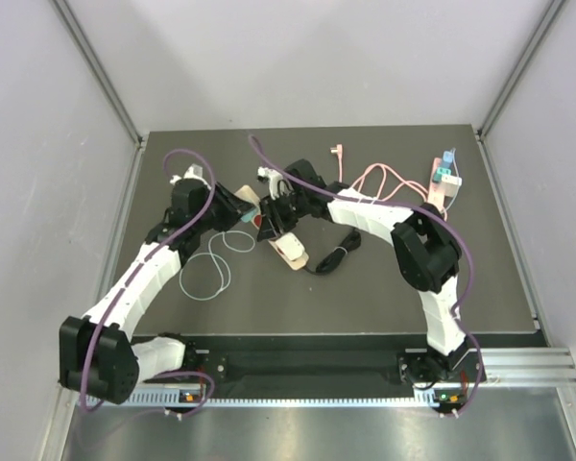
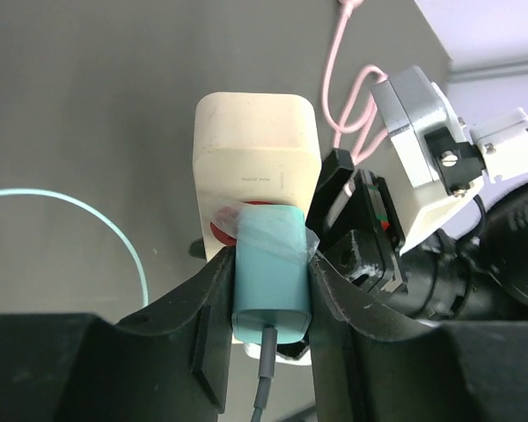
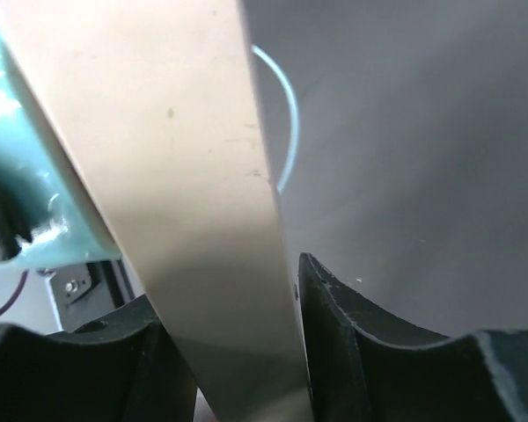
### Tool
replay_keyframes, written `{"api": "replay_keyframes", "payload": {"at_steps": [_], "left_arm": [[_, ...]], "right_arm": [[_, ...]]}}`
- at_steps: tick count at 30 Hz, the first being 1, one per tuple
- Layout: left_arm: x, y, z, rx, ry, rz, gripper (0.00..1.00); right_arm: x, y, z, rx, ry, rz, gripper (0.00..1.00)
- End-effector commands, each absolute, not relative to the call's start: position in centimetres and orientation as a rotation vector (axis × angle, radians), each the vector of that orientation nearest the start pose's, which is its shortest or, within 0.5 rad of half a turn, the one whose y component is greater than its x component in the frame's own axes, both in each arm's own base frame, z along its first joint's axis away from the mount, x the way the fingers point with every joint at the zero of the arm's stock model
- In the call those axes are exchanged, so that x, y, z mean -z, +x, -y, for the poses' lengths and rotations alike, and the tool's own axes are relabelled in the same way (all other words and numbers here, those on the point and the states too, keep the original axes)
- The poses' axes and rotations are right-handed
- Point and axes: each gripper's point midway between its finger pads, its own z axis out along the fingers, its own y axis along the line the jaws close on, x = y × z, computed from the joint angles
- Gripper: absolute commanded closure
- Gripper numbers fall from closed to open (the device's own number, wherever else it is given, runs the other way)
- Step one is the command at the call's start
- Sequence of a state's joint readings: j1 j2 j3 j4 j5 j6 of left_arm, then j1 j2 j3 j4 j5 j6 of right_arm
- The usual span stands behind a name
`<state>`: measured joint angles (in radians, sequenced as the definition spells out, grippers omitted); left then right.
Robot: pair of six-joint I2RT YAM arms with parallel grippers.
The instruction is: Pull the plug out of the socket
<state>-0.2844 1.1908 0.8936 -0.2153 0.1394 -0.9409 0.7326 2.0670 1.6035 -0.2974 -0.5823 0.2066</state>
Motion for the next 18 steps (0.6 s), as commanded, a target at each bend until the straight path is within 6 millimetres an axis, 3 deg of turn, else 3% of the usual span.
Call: {"api": "replay_keyframes", "payload": {"at_steps": [1, 3, 6, 7, 8, 9, 10, 11, 12, 13, 16, 18], "left_arm": [[-26.9, 32.6, 18.0, 1.249, -0.48, -1.949, 1.0], [-26.5, 32.1, 17.3, 1.321, -0.511, -1.971, 1.0], [-27.6, 32.4, 16.6, 1.355, -0.524, -1.946, 1.0], [-27.1, 32.8, 16.2, 1.317, -0.572, -1.969, 1.0], [-25.4, 32.2, 15.7, 1.257, -0.668, -2.061, 1.0], [-26.7, 32.6, 15.5, 1.204, -0.664, -2.061, 1.0], [-26.1, 33.3, 14.5, 1.1, -0.724, -2.078, 1.0], [-24.4, 32.3, 13.8, 0.994, -0.803, -2.179, 1.0], [-26.5, 32.5, 14.1, 0.954, -0.747, -2.172, 1.0], [-25.7, 32.8, 13.6, 0.859, -0.774, -2.208, 1.0], [-26.1, 32.2, 14.1, 0.756, -0.702, -2.308, 1.0], [-27.0, 32.0, 15.4, 0.845, -0.582, -2.314, 1.0]], "right_arm": [[-13.8, 36.7, -40.9, -1.13, -0.789, -2.153, 1.0], [-14.1, 37.5, -40.4, -1.111, -0.752, -2.136, 1.0], [-13.5, 38.2, -40.0, -1.058, -0.727, -2.16, 1.0], [-13.4, 38.4, -39.8, -1.035, -0.721, -2.163, 1.0], [-13.2, 38.6, -39.7, -1.009, -0.713, -2.173, 1.0], [-12.7, 39.2, -39.2, -0.954, -0.691, -2.194, 1.0], [-12.5, 39.5, -38.9, -0.924, -0.68, -2.201, 1.0], [-12.3, 39.8, -38.7, -0.895, -0.667, -2.211, 1.0], [-12.2, 40.3, -38.4, -0.859, -0.649, -2.214, 1.0], [-12.1, 40.4, -38.2, -0.842, -0.647, -2.218, 1.0], [-11.8, 41.0, -38.1, -0.813, -0.636, -2.22, 1.0], [-11.7, 41.0, -38.2, -0.818, -0.64, -2.218, 1.0]]}}
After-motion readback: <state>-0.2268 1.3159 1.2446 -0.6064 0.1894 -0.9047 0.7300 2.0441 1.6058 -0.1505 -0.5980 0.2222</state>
